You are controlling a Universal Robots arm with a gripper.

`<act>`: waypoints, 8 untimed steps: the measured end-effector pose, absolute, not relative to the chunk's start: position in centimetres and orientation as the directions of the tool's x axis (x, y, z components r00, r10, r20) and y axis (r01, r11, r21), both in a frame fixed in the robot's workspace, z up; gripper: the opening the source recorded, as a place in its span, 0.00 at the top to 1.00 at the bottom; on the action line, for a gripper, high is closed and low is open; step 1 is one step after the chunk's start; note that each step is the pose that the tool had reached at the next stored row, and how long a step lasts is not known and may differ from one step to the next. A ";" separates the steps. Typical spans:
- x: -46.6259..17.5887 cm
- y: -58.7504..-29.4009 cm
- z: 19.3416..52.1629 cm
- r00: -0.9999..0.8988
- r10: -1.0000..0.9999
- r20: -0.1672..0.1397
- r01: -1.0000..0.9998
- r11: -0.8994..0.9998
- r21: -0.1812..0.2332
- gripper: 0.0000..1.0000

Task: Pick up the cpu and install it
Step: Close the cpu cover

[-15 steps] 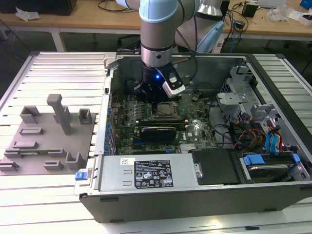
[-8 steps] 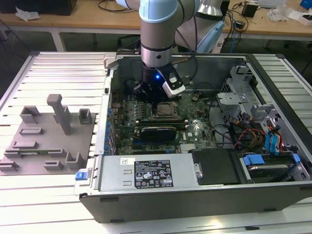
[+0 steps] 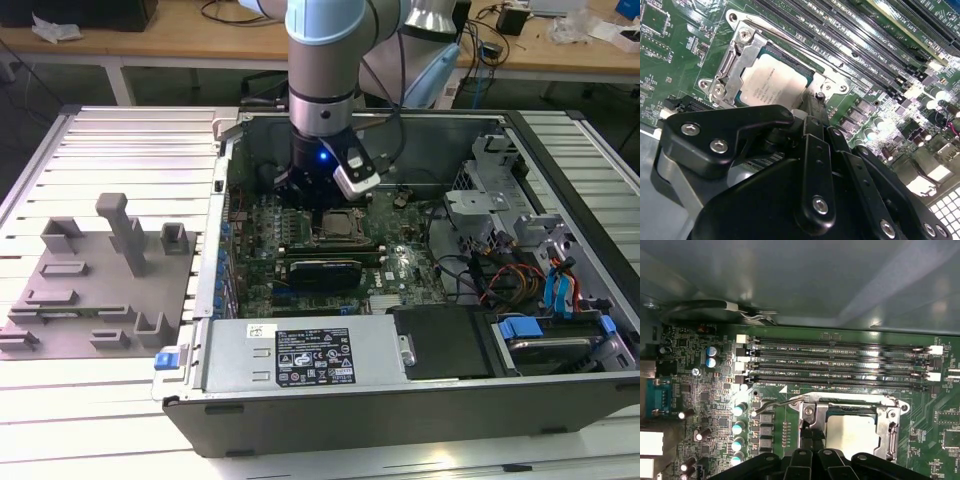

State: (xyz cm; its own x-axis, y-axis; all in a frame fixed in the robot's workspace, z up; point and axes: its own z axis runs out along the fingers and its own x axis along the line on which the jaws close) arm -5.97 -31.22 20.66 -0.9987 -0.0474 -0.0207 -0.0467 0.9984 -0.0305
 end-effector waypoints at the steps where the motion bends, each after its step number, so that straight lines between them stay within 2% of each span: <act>1: -6.0 -31.2 20.8 -0.999 -0.047 -0.021 -0.047 0.998 -0.031 0.89; 8: -6.0 -31.2 23.1 -0.999 -0.047 -0.021 -0.047 0.998 -0.030 0.89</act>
State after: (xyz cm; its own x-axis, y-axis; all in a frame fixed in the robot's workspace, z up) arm -5.97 -31.22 23.08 -0.9987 -0.0473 -0.0209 -0.0466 0.9984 -0.0304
